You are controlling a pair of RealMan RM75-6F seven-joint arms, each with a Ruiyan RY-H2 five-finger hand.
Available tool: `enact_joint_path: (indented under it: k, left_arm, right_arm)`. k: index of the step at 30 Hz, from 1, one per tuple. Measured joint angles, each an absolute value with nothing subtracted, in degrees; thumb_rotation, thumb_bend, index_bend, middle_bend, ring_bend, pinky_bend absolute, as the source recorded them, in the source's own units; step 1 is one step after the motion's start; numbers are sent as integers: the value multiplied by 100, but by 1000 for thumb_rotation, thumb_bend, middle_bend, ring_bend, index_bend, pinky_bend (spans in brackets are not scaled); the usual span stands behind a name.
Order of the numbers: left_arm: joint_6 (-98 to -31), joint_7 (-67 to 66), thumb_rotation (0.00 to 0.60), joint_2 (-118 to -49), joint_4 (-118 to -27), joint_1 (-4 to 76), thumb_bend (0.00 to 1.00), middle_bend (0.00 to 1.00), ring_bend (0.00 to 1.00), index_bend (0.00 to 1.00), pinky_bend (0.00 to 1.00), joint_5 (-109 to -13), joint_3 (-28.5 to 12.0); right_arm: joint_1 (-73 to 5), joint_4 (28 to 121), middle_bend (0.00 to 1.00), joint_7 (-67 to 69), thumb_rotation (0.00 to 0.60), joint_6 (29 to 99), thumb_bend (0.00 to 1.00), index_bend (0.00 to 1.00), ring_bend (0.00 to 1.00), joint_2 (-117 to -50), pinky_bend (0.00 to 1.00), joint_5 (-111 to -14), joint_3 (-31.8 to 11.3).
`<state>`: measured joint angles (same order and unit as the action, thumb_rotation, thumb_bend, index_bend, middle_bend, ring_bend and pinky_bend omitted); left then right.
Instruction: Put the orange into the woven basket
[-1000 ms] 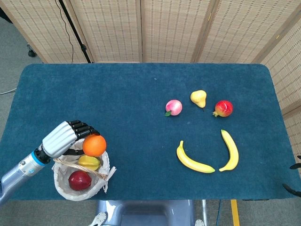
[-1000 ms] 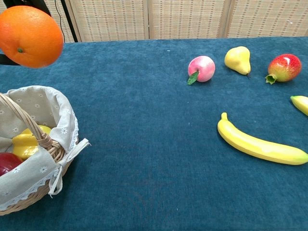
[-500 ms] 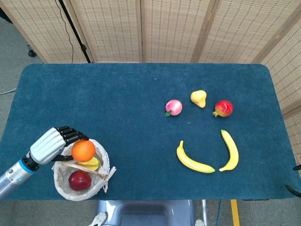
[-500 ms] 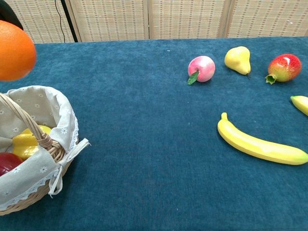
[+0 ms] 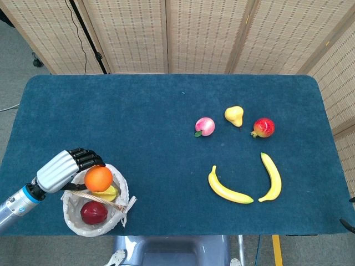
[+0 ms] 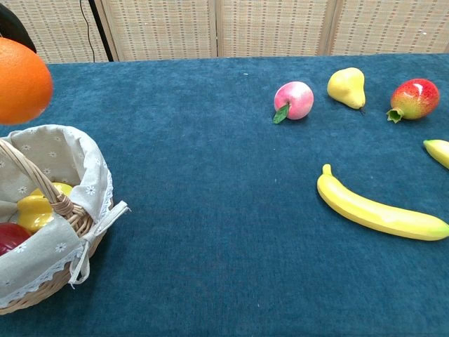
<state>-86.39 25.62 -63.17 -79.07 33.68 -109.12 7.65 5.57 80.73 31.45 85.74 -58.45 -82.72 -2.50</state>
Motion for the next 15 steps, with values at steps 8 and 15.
enact_joint_path:
  k: [8,15]
  left_arm:
    - [-8452,2622,600,-6088,-8107,3438,195,146,117,237,272,-10987,811]
    - [-8302,2646,600,-5896,-8279,3458,188,106,79,195,269,-10920,784]
  right_arm:
    - [563,8051,210,3203,600,8575,0,428,245,-5840,168,-8268,-263]
    - [561,8013,210,3241,600,8556,0,428,245,-5837,168,-8258,-278]
